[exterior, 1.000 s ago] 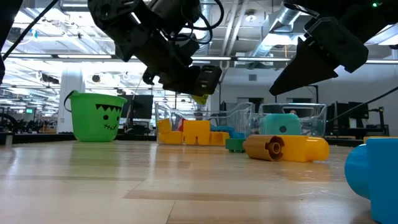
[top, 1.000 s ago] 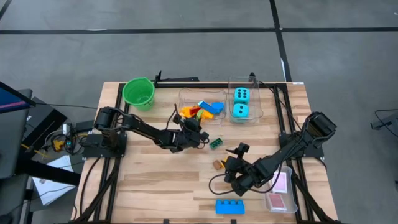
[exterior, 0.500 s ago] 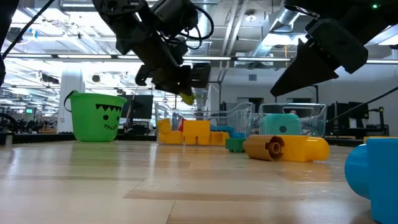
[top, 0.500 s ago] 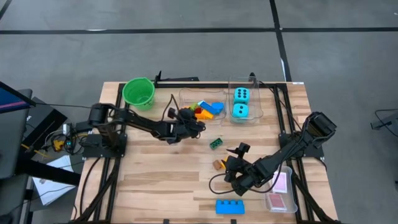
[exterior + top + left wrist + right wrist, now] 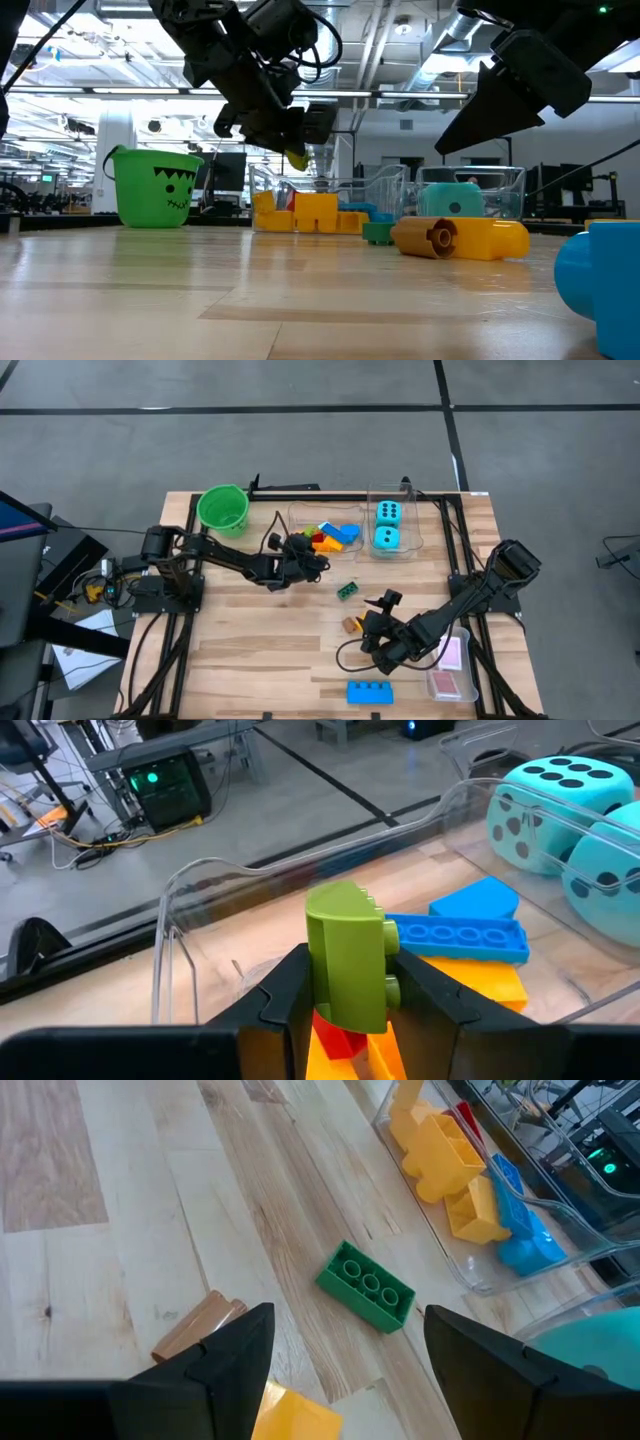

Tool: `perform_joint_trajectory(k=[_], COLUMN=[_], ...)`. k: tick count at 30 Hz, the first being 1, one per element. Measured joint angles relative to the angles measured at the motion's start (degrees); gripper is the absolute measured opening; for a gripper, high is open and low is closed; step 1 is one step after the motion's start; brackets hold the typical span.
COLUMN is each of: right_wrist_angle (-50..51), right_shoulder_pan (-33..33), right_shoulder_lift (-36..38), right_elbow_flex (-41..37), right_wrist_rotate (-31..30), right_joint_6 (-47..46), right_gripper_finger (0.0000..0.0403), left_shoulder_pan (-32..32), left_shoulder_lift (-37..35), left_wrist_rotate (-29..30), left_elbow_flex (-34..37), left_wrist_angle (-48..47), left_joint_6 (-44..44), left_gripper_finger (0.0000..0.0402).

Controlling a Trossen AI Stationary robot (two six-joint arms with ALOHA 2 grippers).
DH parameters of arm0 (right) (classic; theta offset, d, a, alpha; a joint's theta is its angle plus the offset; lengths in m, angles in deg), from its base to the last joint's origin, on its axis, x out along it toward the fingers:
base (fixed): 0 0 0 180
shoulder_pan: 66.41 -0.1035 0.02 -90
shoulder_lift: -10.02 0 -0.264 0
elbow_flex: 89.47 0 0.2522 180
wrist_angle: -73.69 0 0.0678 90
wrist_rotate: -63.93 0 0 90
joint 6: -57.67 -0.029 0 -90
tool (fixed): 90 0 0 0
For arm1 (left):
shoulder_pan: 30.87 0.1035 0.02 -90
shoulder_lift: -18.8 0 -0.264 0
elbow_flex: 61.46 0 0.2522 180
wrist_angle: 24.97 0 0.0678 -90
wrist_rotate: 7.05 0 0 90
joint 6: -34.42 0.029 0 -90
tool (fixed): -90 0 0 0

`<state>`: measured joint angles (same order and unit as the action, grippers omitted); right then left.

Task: Pick & Place Toys
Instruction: Put the green gamepiece into the left transparent bin, then put the yellow gamepiece into the left transparent bin

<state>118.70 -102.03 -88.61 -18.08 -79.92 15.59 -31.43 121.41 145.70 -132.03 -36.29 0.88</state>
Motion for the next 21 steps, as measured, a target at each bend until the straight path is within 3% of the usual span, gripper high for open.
perform_joint_trajectory(k=[9,21], right_wrist_angle=[0.0,0.0], right_shoulder_pan=[0.0,0.0], right_shoulder_lift=[0.0,0.0], right_elbow_flex=[0.0,0.0], right_wrist_rotate=[0.0,0.0], right_joint_6=[0.0,-0.07], right_gripper_finger=[0.025,0.025], left_shoulder_pan=[0.0,0.0], left_shoulder_lift=[0.02,0.07], left_wrist_rotate=[-0.22,-0.25], left_elbow_flex=[0.0,0.02], left_wrist_angle=[-0.07,-0.61], left_joint_6=[0.04,0.14], left_gripper_finger=[0.012,0.0214])
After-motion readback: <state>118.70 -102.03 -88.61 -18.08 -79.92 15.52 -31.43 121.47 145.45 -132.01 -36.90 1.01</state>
